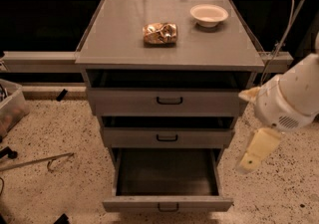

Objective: Close bottom drawer

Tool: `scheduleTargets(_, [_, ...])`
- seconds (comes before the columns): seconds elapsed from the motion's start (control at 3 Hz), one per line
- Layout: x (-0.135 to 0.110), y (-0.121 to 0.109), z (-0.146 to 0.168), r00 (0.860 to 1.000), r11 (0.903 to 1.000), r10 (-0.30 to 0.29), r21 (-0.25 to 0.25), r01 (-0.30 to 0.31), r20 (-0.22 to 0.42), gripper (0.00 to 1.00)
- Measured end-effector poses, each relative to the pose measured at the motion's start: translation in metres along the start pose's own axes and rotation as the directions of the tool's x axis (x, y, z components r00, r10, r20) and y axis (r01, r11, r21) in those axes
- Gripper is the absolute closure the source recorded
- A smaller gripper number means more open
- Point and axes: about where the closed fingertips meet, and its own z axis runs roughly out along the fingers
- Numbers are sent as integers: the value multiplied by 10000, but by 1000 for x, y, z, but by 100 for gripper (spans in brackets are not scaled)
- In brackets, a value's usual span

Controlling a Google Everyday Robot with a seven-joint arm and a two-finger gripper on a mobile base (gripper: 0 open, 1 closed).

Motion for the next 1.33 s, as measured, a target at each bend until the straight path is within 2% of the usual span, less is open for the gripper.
scheduleTargets(0.33, [4, 32, 68, 9918, 9940, -537, -889, 643, 1162, 0])
scheduleTargets(0.67, [4, 32, 68, 9918, 9940, -537, -889, 642, 1163, 0])
scheduleTargets(1.0, [25, 42, 110, 9915, 9935, -193, -1092, 334, 1285, 0])
scheduleTargets(1.33, [63, 63, 192, 9863, 9879, 444, -1537, -198, 1586, 0])
